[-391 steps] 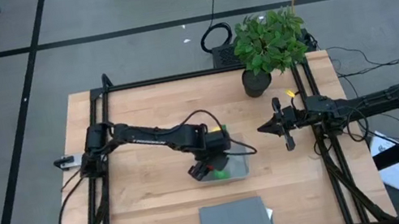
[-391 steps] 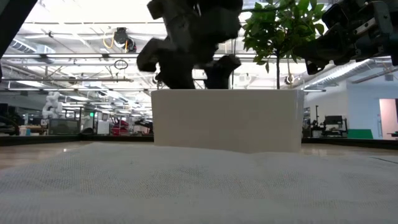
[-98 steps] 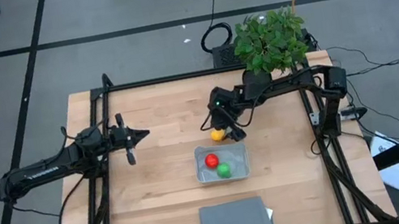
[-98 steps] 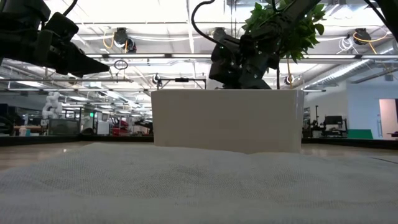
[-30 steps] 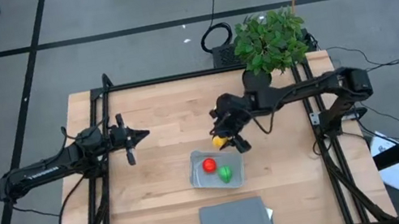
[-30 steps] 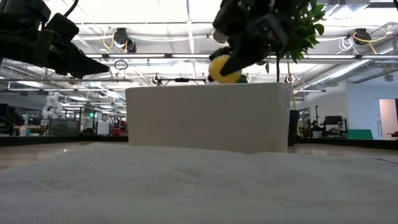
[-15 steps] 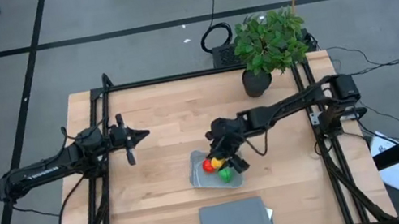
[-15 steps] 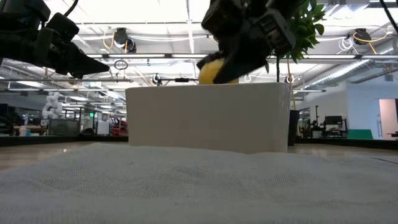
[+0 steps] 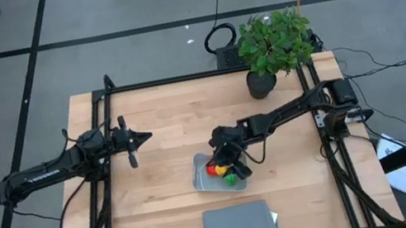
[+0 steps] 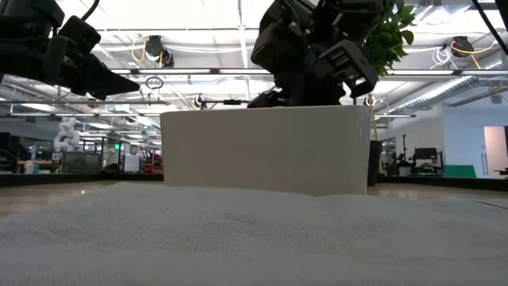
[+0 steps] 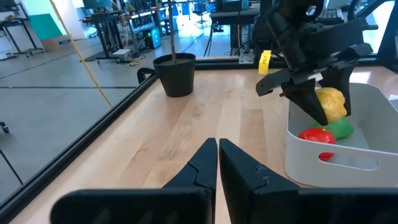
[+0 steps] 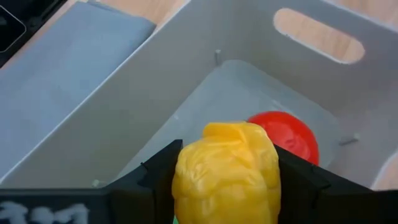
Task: Pick and placing Produce into tupperware
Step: Put the pineapple into the gray bin
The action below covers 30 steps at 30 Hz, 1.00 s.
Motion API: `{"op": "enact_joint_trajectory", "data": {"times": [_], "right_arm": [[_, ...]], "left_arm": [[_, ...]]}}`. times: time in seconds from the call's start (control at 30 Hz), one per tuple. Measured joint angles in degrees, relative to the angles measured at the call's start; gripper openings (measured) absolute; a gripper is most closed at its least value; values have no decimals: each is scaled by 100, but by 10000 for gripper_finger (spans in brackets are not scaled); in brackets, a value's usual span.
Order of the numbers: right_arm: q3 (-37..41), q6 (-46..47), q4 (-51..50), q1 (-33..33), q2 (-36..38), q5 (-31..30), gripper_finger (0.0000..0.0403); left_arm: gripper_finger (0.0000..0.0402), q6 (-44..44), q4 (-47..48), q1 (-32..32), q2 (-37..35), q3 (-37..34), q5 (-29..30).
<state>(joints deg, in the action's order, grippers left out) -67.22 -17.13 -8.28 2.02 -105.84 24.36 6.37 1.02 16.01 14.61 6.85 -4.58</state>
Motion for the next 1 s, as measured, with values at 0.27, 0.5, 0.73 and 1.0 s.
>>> {"op": "enact_joint_trajectory", "data": {"times": [0.27,0.5,0.73,1.0], "right_arm": [[0,-4,-8,-2,2,0,186],[26,-7,12,2,0,-1,188],[205,-5,88,-2,-2,-9,185],[212,-4,206,-2,-2,-20,190]], "left_arm": [[21,-4,0,0,0,0,0],[21,-8,0,1,0,0,0],[21,-13,2,2,0,0,0],[21,-24,4,2,0,0,2]]}}
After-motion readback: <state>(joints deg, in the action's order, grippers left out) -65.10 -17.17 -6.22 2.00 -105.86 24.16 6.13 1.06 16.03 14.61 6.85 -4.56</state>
